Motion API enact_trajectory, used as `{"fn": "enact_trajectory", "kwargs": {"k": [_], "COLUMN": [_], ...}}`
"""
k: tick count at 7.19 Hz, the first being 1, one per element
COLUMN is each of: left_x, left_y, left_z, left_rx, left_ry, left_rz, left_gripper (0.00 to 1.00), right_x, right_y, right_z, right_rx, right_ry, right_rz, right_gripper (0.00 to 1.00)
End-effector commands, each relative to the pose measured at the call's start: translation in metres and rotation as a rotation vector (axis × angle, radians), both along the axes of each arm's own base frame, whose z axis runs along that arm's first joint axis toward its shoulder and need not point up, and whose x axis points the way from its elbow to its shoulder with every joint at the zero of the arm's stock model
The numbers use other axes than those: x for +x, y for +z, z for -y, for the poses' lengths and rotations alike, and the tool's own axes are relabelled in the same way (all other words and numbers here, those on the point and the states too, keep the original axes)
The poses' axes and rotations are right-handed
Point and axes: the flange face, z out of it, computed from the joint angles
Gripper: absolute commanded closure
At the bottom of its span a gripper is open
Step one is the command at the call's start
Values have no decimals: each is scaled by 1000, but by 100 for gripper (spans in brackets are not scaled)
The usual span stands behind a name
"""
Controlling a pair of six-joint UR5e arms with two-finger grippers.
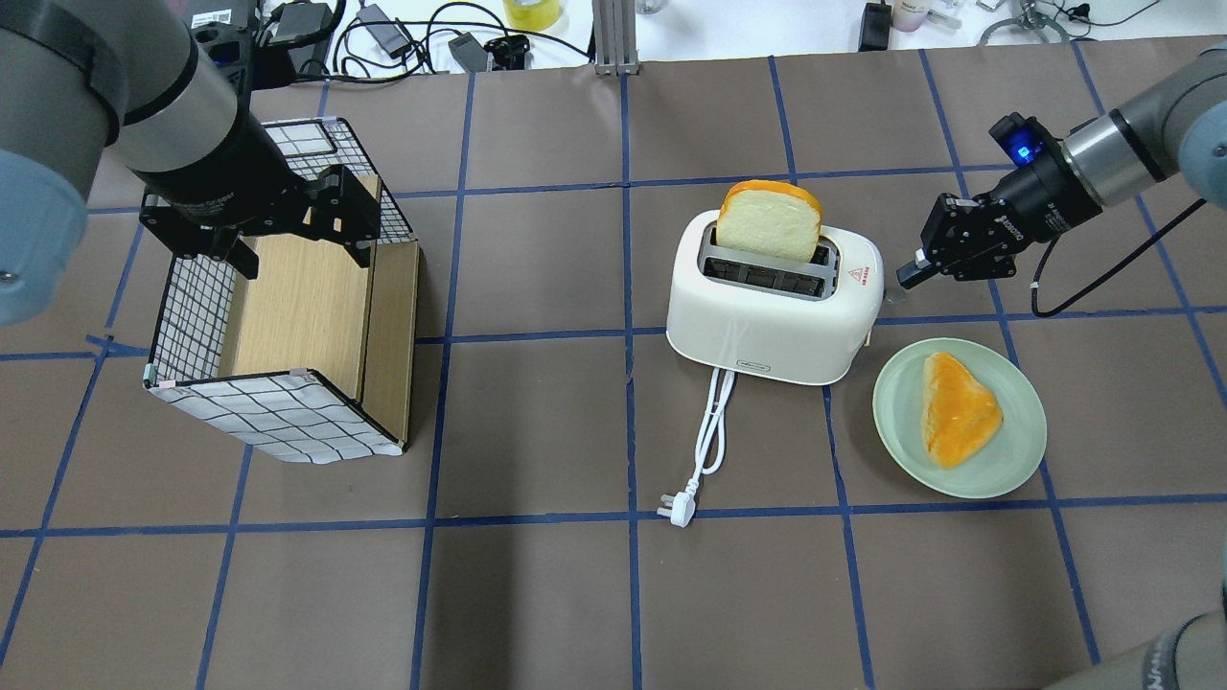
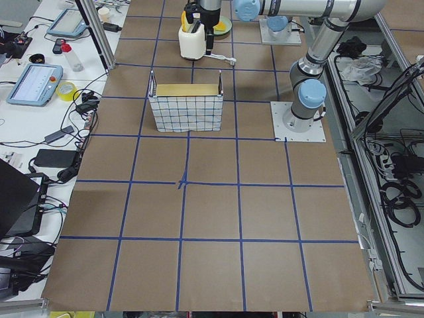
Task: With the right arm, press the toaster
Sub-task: 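Press the toaster lever down with the right gripper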
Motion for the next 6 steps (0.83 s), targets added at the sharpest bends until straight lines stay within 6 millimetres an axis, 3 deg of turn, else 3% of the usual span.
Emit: {"fn": "enact_trajectory", "kwargs": {"k": [1, 6], "left_x": [0, 0], "left_y": [0, 0], "left_z": [0, 0], "left_rx": [0, 0], "left_ry": [0, 0], "left_rz": [0, -2], "left_gripper": [0, 0], "right_x": [1, 0], "right_y": [0, -30], "right_z": [-3, -2], "right_rx": [1, 13], "right_ry": [10, 29], "right_rz": [3, 12], "right_gripper": [100, 100]}}
